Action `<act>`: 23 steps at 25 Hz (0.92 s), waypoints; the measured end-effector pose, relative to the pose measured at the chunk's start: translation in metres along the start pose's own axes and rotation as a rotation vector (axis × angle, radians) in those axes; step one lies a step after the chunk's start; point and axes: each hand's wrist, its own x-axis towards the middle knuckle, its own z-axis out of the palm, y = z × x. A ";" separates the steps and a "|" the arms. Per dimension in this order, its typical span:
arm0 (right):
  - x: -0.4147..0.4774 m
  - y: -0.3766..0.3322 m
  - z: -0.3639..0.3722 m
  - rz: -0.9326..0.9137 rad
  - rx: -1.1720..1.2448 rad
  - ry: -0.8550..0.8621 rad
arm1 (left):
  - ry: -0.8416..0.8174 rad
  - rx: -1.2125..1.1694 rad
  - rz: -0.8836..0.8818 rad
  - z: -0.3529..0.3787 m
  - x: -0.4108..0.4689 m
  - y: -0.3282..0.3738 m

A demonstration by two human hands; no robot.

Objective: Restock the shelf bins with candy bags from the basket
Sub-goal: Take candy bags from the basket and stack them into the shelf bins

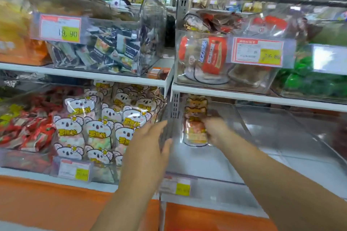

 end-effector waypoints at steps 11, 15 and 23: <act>0.035 0.045 0.039 0.005 -0.138 -0.134 | -0.068 0.189 0.020 0.007 0.005 -0.011; 0.036 0.044 0.044 -0.033 -0.233 -0.095 | -0.068 0.186 0.051 0.007 0.005 -0.013; -0.024 0.000 0.013 0.018 -0.338 -0.083 | -0.110 0.174 0.134 0.005 -0.011 -0.007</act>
